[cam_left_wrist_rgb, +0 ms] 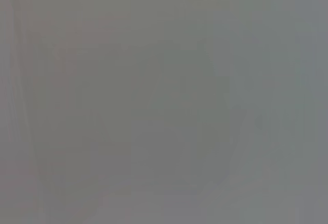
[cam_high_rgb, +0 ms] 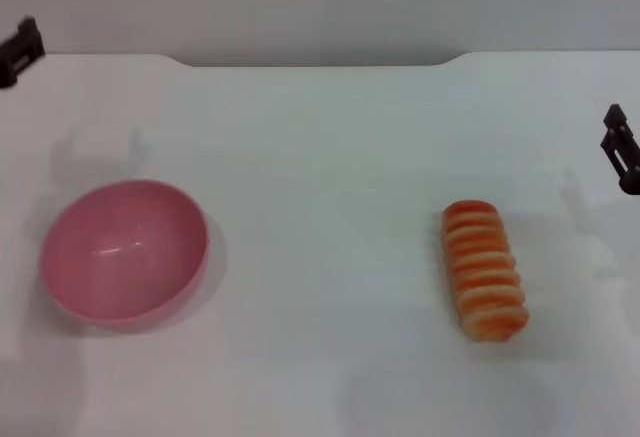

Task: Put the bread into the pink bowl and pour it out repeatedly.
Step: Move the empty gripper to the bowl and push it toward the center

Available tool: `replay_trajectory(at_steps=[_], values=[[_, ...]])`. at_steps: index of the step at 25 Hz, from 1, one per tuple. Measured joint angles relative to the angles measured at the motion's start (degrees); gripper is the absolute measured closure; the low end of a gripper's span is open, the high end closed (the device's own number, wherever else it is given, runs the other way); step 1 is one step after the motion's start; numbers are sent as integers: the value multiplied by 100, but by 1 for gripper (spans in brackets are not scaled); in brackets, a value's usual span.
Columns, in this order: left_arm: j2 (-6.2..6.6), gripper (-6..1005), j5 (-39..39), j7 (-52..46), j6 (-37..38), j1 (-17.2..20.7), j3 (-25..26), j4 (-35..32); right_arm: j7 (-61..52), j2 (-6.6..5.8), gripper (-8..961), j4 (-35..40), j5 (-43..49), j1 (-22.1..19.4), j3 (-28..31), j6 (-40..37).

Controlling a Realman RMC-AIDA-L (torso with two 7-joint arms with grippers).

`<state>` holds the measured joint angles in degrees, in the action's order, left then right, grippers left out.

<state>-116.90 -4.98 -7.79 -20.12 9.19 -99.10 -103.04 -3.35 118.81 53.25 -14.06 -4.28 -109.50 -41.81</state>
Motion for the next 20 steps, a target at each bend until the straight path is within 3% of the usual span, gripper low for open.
replay_trajectory(at_steps=[2,3,6,20], values=[[-51,140,-23,323,-558,12,-91,-195,0,1,314,14,0,13,0,33],[-70,141,-52,489,-1305,-42,-301,-389,0,-1,314,35,0,27,2,59],[-70,142,-52,489,-1305,-42,-301,-389,0,-4,315,35,0,32,6,64],[-92,172,-46,739,-3736,-524,-423,-550,1,-16,319,30,26,43,28,154]])
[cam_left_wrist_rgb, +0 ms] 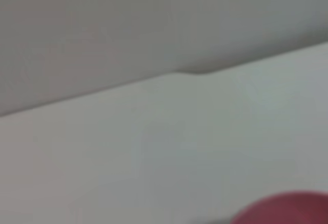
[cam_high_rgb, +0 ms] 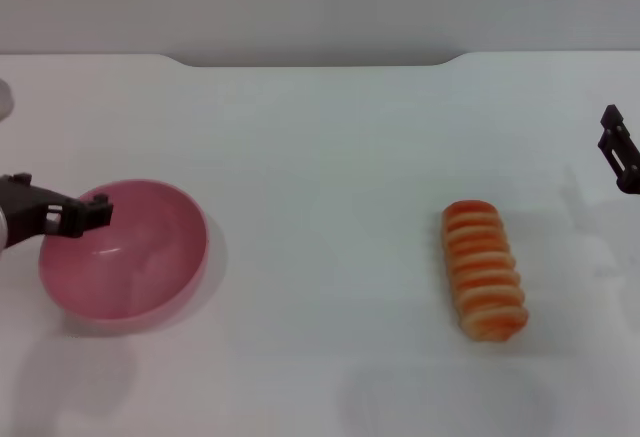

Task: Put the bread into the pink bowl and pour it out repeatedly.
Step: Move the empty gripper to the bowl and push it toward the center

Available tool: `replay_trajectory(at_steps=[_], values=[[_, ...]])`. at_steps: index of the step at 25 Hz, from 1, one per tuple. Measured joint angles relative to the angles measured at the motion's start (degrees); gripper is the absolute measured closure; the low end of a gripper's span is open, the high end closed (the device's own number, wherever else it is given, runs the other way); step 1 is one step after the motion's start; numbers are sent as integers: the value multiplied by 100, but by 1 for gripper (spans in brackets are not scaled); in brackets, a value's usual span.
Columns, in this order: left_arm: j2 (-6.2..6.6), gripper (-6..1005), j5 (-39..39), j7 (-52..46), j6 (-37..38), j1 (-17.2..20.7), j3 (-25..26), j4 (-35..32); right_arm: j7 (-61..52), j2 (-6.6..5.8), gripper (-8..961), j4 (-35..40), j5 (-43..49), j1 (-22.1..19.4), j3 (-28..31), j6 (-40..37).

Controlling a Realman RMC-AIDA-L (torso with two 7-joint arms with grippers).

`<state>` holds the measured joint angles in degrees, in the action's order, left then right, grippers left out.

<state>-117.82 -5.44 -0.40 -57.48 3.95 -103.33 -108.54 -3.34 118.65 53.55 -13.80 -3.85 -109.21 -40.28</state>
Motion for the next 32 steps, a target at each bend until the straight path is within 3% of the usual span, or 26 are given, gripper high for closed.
replay_trajectory(at_steps=[7,17,27,32], values=[[-3,195,9,-11,-189,-61,1,63,2,0,321,7,13,0,18,3],[-13,229,-13,-237,90,-197,2,726,28,0,324,7,19,16,-11,3],[-2,262,-156,-170,113,-526,19,1234,41,0,327,54,26,7,-20,2],[-13,279,-191,-179,-216,-796,79,1484,44,0,328,92,32,7,-20,2]])
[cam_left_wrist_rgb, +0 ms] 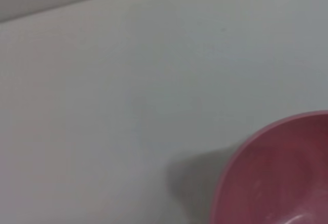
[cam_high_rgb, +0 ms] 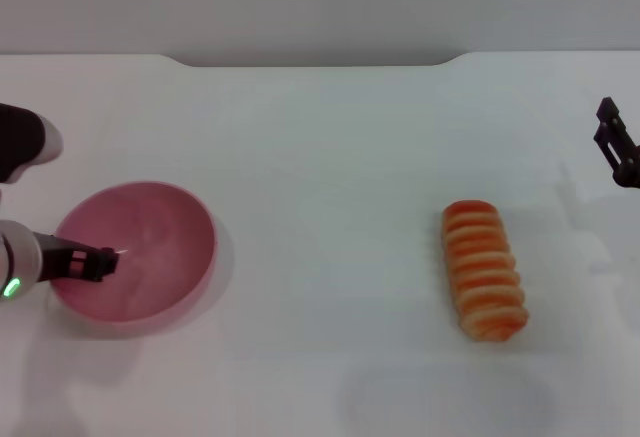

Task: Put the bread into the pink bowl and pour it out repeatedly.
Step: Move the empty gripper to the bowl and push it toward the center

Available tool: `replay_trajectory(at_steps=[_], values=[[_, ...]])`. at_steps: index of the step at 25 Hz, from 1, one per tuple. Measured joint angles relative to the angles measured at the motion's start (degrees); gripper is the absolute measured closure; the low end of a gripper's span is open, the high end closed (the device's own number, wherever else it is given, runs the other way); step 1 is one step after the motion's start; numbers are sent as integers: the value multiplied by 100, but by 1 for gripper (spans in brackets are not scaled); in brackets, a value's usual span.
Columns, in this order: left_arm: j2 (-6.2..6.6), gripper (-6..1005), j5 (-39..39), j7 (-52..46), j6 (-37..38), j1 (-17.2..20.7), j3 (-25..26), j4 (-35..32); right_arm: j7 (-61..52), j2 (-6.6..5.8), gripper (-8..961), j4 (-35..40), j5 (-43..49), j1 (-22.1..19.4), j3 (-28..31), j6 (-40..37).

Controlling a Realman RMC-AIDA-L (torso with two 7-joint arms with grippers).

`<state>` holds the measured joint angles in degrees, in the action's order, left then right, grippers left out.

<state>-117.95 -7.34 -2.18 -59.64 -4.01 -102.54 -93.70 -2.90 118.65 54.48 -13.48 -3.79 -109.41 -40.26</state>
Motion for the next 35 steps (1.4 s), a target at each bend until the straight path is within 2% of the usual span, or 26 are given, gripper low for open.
replay_trajectory(at_steps=[1,7,12,20,35], values=[[0,282,16,-67,-33,-24,33,7,0,0,329,15,1,0,0,0],[1,472,80,-339,107,-18,157,-53,0,-4,330,51,4,1,7,0],[1,721,60,-307,120,-96,151,-21,0,-7,332,59,4,1,28,4],[1,902,59,-287,82,-268,138,112,0,-9,334,92,4,7,49,17],[0,914,-28,-330,-235,-508,179,82,-6,-9,338,120,4,32,62,270]])
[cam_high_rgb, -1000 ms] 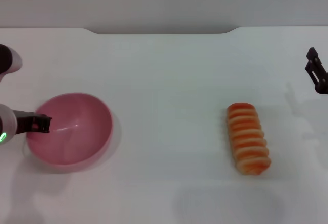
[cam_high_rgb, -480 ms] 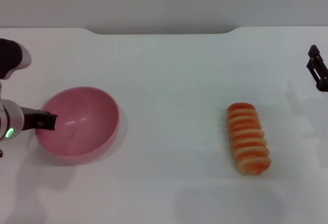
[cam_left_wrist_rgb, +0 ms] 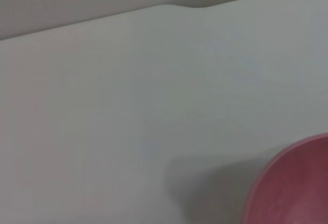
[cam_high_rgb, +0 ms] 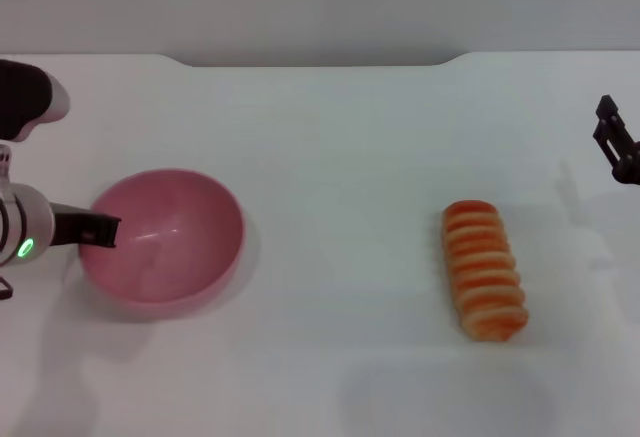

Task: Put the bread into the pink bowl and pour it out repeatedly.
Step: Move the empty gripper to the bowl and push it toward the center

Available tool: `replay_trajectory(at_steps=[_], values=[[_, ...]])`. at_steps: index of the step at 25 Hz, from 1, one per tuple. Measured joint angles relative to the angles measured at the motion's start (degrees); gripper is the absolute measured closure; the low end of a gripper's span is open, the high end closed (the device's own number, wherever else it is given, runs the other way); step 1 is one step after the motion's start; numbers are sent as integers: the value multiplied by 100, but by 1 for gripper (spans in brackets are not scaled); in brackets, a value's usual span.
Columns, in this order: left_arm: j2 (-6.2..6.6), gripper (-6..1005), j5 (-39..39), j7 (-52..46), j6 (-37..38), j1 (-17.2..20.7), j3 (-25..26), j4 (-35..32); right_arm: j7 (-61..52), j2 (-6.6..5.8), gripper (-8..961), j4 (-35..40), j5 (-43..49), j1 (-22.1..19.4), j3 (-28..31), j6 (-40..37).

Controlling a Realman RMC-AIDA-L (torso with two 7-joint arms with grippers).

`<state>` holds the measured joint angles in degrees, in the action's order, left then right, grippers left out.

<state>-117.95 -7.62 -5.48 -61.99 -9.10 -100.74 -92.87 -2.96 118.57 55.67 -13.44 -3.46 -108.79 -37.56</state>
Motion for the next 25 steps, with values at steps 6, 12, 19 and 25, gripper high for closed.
replay_trajectory(at_steps=[6,12,19,25], values=[[8,922,-105,39,-105,-20,67,-270,-8,0,340,17,0,-8,-20,41],[9,957,-109,42,-194,-22,122,-445,-6,0,342,40,0,-20,-44,86],[13,957,-92,53,-541,-71,201,-831,-29,0,344,365,-1,-36,-7,656],[12,957,-112,103,-708,-205,306,-873,-10,-1,346,1620,41,-138,258,2319]])
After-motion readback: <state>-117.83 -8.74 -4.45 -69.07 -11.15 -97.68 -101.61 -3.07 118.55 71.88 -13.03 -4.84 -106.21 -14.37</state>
